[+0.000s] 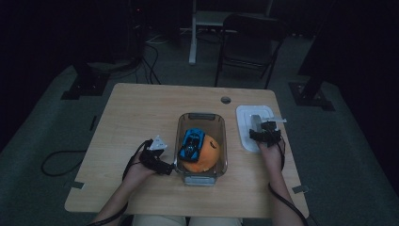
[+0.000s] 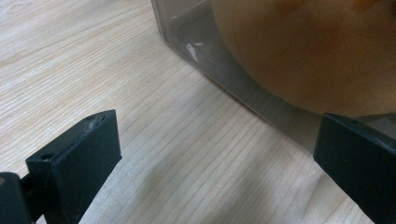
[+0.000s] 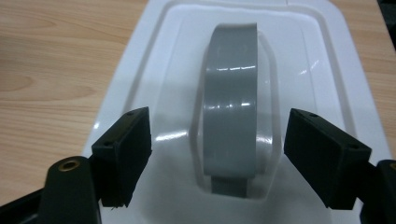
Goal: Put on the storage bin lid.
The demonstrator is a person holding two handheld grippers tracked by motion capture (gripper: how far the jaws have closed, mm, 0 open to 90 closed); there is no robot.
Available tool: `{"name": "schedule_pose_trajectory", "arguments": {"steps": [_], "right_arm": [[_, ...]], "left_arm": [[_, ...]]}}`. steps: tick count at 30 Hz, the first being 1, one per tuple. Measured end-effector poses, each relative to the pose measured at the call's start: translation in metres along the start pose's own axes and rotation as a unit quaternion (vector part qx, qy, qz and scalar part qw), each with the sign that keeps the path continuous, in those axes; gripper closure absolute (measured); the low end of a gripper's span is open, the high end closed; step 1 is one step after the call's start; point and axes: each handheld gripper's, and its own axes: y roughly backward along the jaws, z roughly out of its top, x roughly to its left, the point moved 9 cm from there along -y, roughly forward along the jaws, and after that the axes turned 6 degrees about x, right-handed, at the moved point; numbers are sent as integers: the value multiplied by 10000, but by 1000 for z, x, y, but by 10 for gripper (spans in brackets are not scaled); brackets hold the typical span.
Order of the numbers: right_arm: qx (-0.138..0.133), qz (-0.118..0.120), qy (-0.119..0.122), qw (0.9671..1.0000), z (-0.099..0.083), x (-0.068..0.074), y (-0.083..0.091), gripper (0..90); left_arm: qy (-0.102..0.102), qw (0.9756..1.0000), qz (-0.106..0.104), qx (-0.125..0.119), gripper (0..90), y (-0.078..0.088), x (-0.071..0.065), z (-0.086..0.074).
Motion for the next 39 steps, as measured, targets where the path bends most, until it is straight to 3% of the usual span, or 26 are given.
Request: {"name": "schedule_pose_trajectory", "arguments": {"steps": [3,7,10,18,26,31,32,35,39], "right_arm": [[69,0,-21,10000,0,-1,-5,305],[36,138,-185,9997,1,-4,-3,504],[76,140,-147,9998,1,-5,-1,651],[-67,124,53,9999,-3,-2,12,672],[-487,293,167,9982,2,9,55,674],[-818,365,241,9957,8,22,95,674],[-818,365,241,9957,8,22,95,674],[-1062,517,230,9927,10,33,128,674],[-1236,653,308,9897,10,45,153,674]], "left_arm": [[-19,10000,20,7,13,-1,1,0],[-23,10000,54,23,13,-1,1,1],[-17,10000,43,28,13,-2,-1,2],[-77,10000,-5,45,13,-5,-9,6],[-130,9999,27,48,13,-6,-12,10],[-168,9998,27,47,13,-6,-15,13],[-168,9998,27,47,13,-6,-15,13],[-184,9998,17,13,13,-7,-18,15],[-177,9998,0,-11,13,-9,-20,17]]}}
